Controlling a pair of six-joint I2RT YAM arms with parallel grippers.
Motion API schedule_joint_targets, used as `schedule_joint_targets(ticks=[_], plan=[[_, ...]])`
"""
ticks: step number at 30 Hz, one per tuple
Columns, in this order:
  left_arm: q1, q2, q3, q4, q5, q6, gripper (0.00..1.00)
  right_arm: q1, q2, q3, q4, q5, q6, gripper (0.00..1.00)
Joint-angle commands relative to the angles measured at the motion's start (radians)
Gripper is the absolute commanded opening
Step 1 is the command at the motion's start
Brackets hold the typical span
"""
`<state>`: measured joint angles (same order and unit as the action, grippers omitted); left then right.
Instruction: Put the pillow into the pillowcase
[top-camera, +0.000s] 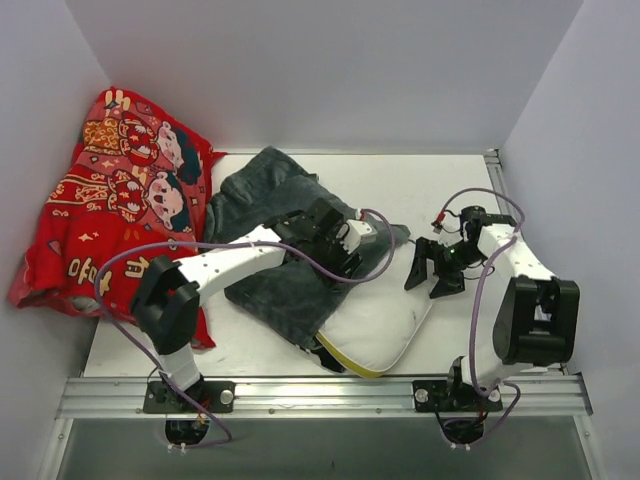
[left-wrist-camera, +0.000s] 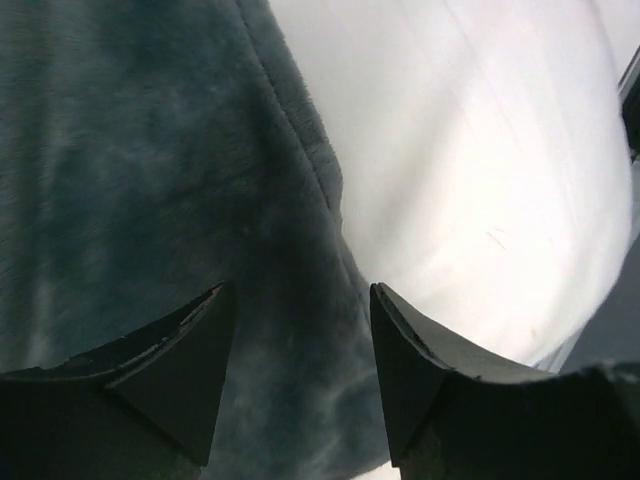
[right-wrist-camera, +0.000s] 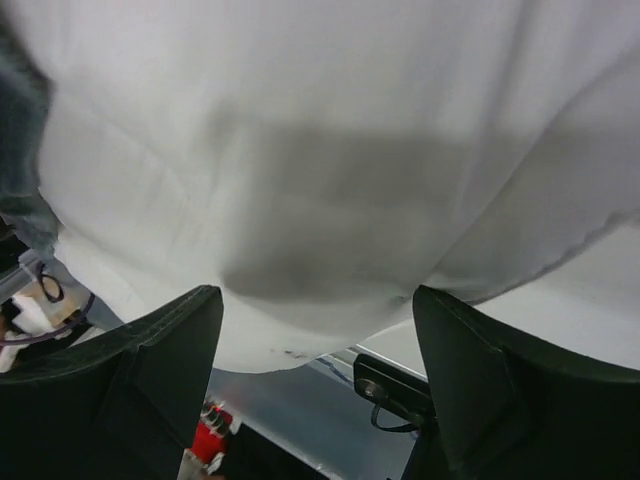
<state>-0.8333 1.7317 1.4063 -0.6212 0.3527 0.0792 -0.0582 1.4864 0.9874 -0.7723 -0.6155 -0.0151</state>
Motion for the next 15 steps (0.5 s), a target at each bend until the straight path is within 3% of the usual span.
schedule_joint_targets(ticks=[1,3,4,5,6,7,8,9,12,15], plan=[[-0.016,0.055,0.046,0.057,-0.011,-0.022,0.64,-0.014,0.095,0.011,-0.082,-0.059,0.004,0.78],[-0.03,0.104,0.074,0.057,0.005,-0.013,0.51,-0.012,0.155,0.007,-0.072,-0.108,0.013,0.76],[-0.035,0.124,0.112,0.052,0.058,-0.013,0.4,-0.012,0.172,0.0,-0.059,-0.187,0.014,0.71],[-0.047,0.165,0.149,0.043,0.093,-0.007,0.15,-0.012,0.192,-0.007,-0.045,-0.231,0.048,0.63],[-0.055,0.184,0.186,0.035,0.145,-0.006,0.07,-0.011,0.215,-0.012,-0.016,-0.272,0.078,0.45],[-0.064,0.199,0.269,0.034,0.196,-0.007,0.0,-0.012,0.222,-0.006,-0.004,-0.338,0.09,0.33],[-0.075,0.231,0.319,0.031,0.316,-0.009,0.0,-0.014,0.225,0.002,0.01,-0.358,0.105,0.23],[-0.107,0.247,0.373,0.028,0.363,-0.007,0.0,-0.02,0.221,0.01,0.052,-0.395,0.168,0.02],[-0.159,0.327,0.612,-0.015,0.506,0.008,0.0,-0.034,0.175,0.002,0.224,-0.477,0.396,0.0],[-0.158,0.399,0.744,-0.086,0.545,0.046,0.0,-0.029,0.092,-0.053,0.461,-0.494,0.603,0.0]])
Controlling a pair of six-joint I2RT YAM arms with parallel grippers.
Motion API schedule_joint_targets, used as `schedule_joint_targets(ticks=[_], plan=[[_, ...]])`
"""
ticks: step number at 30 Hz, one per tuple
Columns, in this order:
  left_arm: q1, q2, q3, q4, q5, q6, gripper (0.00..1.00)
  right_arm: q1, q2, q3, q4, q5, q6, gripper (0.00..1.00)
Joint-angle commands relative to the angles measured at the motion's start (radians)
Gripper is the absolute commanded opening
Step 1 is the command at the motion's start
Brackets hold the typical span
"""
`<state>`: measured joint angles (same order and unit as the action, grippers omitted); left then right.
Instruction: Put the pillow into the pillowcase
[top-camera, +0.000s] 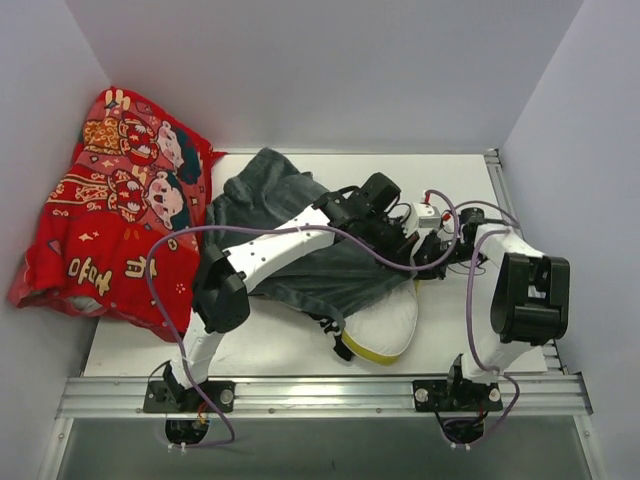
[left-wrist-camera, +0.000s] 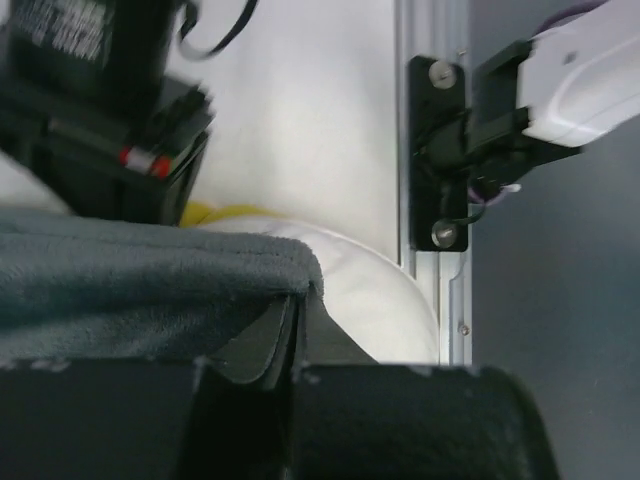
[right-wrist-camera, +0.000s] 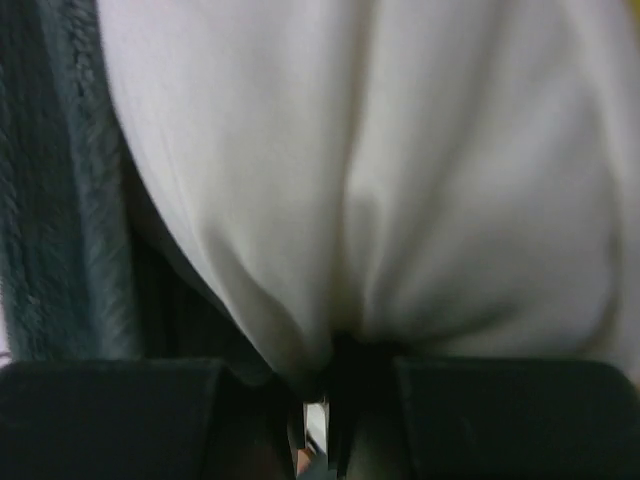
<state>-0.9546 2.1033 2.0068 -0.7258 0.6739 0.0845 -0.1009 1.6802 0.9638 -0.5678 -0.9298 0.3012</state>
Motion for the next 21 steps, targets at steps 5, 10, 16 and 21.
schedule_joint_targets(ticks=[5,10,16,21], plan=[[0.098,-0.015,0.037,-0.021,0.155,0.089,0.21,0.01,-0.143,-0.056,0.281,-0.107,0.264,0.0],[0.246,-0.236,-0.245,-0.021,0.066,0.129,0.55,-0.048,-0.18,0.015,-0.041,0.122,-0.115,0.67],[0.401,-0.555,-0.682,-0.044,-0.164,0.192,0.62,0.016,-0.33,0.064,-0.23,0.285,-0.422,0.8],[0.448,-0.597,-0.85,-0.041,-0.336,0.173,0.59,0.263,-0.326,0.043,-0.273,0.387,-0.427,0.8]])
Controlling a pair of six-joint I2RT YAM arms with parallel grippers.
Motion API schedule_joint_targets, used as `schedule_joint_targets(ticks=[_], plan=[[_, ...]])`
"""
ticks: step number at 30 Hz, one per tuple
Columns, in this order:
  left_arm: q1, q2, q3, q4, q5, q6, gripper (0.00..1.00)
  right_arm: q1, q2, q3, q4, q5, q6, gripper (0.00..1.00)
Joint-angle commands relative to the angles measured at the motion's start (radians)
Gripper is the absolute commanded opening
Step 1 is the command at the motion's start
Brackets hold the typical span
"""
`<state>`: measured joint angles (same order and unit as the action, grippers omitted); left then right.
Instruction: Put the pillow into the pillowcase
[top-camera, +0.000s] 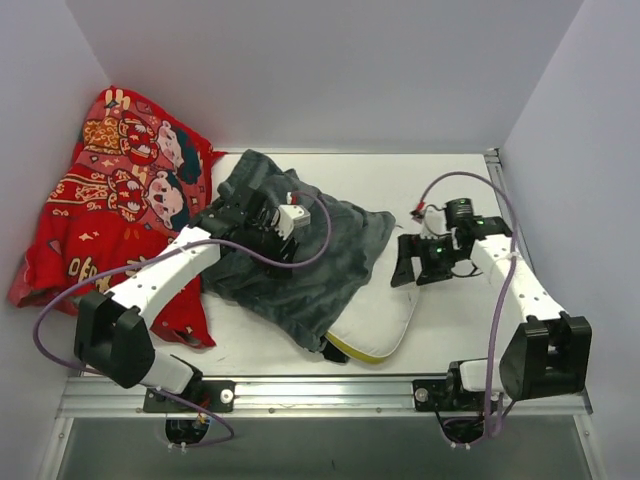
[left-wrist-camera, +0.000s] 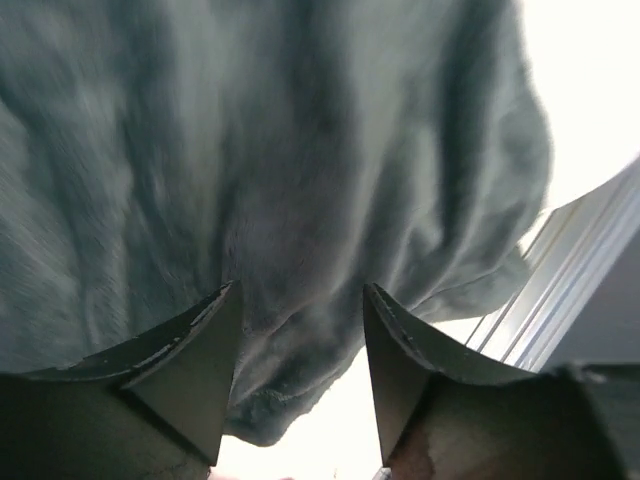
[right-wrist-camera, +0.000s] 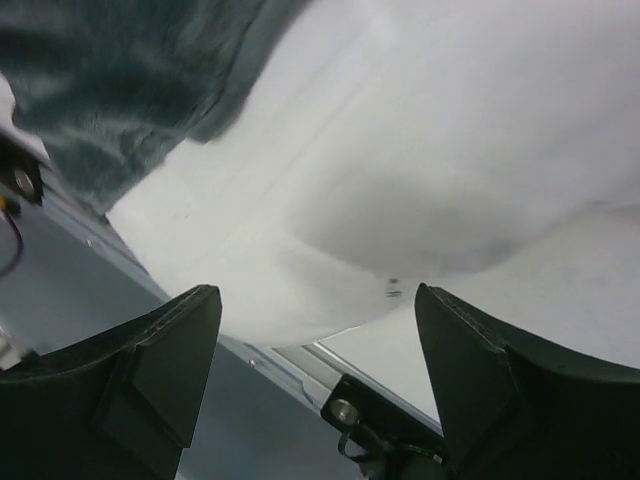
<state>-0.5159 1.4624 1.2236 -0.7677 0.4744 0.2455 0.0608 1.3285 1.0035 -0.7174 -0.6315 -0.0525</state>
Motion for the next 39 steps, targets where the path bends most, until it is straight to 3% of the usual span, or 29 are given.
schedule_joint_targets(ticks=[1,5,6,7,10,11,13,14,16,19,20,21,22,23,24,25,26,27,29,31,35,39], plan=[[0.013,0.065,-0.07,-0.001,-0.117,0.0,0.58,0.14,0.043,-0.005,-0.122,0.078,-0.057,0.79],[-0.045,0.117,-0.059,-0.005,0.091,-0.009,0.5,0.165,0.167,-0.022,-0.085,-0.002,-0.018,0.75],[-0.079,0.136,-0.053,-0.005,0.113,0.001,0.44,0.165,0.185,-0.025,-0.074,-0.023,-0.009,0.74],[-0.164,0.157,-0.043,-0.005,0.125,0.012,0.27,0.165,0.205,-0.025,-0.061,-0.043,0.009,0.72],[-0.265,0.292,0.037,0.025,0.159,0.003,0.0,0.166,0.279,0.001,-0.002,-0.138,0.054,0.42],[-0.269,0.314,0.069,0.051,0.174,-0.027,0.0,0.166,0.302,0.01,0.03,-0.155,0.089,0.25],[-0.273,0.354,0.187,0.122,0.176,-0.041,0.0,0.163,0.31,0.033,0.064,-0.189,0.127,0.12],[-0.269,0.402,0.238,0.131,0.161,-0.04,0.0,0.162,0.304,0.053,0.099,-0.188,0.163,0.0],[-0.262,0.475,0.392,0.133,0.148,-0.022,0.0,0.149,0.296,0.076,0.124,-0.177,0.187,0.0],[-0.198,0.519,0.503,0.131,0.13,-0.002,0.0,0.117,0.276,0.115,0.139,-0.16,0.201,0.0],[-0.152,0.521,0.516,0.133,0.125,0.008,0.02,0.111,0.258,0.135,0.122,-0.14,0.185,0.02],[-0.121,0.52,0.521,0.128,0.131,0.014,0.07,0.108,0.246,0.145,0.104,-0.12,0.121,0.11],[-0.093,0.507,0.524,0.12,0.144,0.018,0.16,0.108,0.232,0.161,0.079,-0.093,0.064,0.4],[-0.069,0.495,0.521,0.113,0.162,0.032,0.25,0.111,0.203,0.173,0.022,-0.024,0.01,0.56],[-0.023,0.481,0.514,0.102,0.203,0.038,0.47,0.114,0.184,0.187,0.001,0.016,-0.083,0.68],[-0.007,0.437,0.502,0.099,0.219,0.041,0.55,0.122,0.163,0.185,-0.011,0.048,-0.124,0.85],[0.008,0.408,0.472,0.099,0.236,0.047,0.65,0.131,0.114,0.181,-0.019,0.106,-0.16,0.95],[0.019,0.38,0.452,0.099,0.262,0.048,0.88,0.145,0.086,0.17,-0.019,0.131,-0.2,1.0],[0.046,0.299,0.407,0.097,0.288,0.029,0.98,0.212,0.013,0.133,0.001,0.18,-0.274,1.0],[0.068,0.224,0.381,0.099,0.3,0.011,0.98,0.284,-0.032,0.065,0.054,0.255,-0.331,1.0],[0.114,0.083,0.275,0.119,0.328,-0.018,0.98,0.55,-0.103,-0.063,0.153,0.407,-0.395,1.0],[0.184,-0.081,0.113,0.259,0.375,-0.107,0.97,0.664,-0.058,-0.149,0.223,0.48,-0.399,1.0]])
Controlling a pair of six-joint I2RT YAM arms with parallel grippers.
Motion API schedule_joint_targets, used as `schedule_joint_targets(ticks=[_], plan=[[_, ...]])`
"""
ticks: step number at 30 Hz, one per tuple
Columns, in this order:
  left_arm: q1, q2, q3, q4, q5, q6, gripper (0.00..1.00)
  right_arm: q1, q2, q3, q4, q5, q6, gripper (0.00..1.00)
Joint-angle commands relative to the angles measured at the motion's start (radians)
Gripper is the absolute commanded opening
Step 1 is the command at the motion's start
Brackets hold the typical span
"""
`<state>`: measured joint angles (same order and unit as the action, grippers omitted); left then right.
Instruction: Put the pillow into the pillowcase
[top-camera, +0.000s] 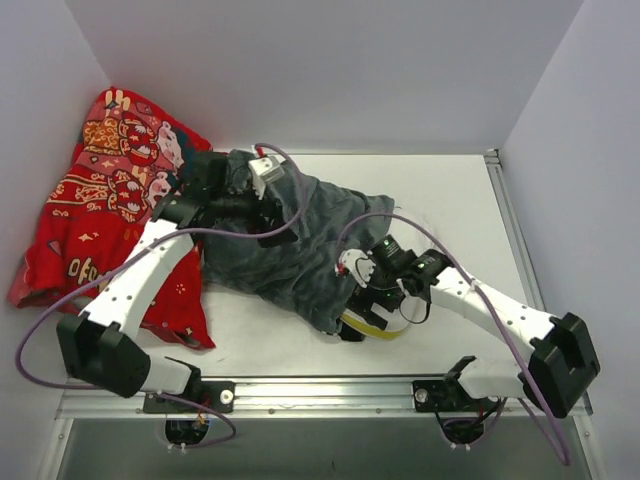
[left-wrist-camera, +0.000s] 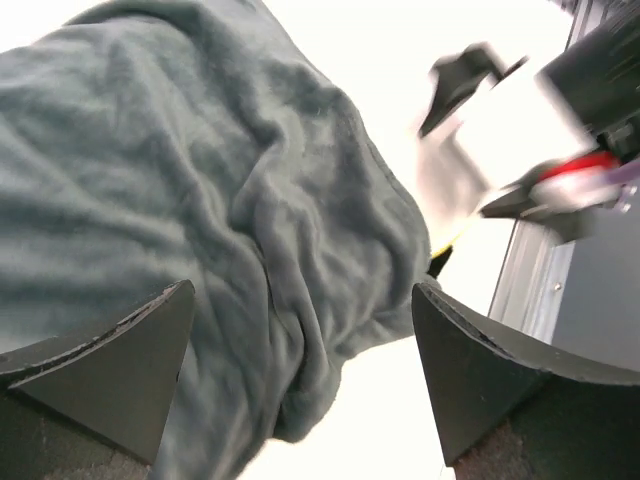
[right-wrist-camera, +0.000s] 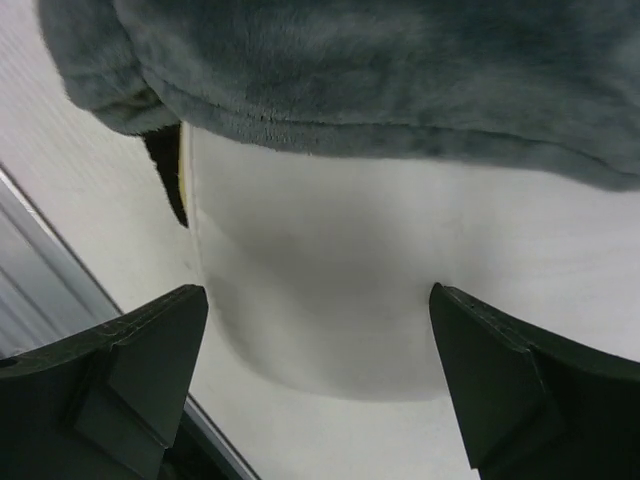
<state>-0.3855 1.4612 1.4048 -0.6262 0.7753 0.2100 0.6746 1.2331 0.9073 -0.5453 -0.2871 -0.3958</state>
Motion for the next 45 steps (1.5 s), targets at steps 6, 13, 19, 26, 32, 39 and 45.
schedule_joint_targets(ticks=[6,13,19,26,32,39,45], plan=[[0.1,-0.214,-0.121,0.113,0.123,-0.083,0.97,0.192,0.227,-0.082,0.168,0.284,-0.063,0.95],[-0.278,-0.301,-0.209,-0.377,-0.069,0.535,0.84,-0.068,0.328,0.316,0.03,-0.149,0.214,0.0],[-0.62,-0.404,-0.529,-0.066,-0.506,0.713,0.94,-0.127,0.289,0.438,-0.021,-0.363,0.262,0.0],[-0.733,-0.257,-0.642,0.388,-0.699,0.911,0.97,-0.127,0.312,0.452,-0.047,-0.396,0.256,0.0],[-0.748,-0.118,-0.75,0.748,-0.702,1.135,0.98,-0.129,0.324,0.462,-0.048,-0.414,0.261,0.0],[-0.716,0.111,-0.608,0.757,-0.746,1.16,0.57,-0.13,0.313,0.459,-0.059,-0.438,0.267,0.0],[-0.748,0.087,-0.39,0.484,-0.486,0.982,0.0,-0.132,0.377,0.51,-0.042,-0.431,0.308,0.0]])
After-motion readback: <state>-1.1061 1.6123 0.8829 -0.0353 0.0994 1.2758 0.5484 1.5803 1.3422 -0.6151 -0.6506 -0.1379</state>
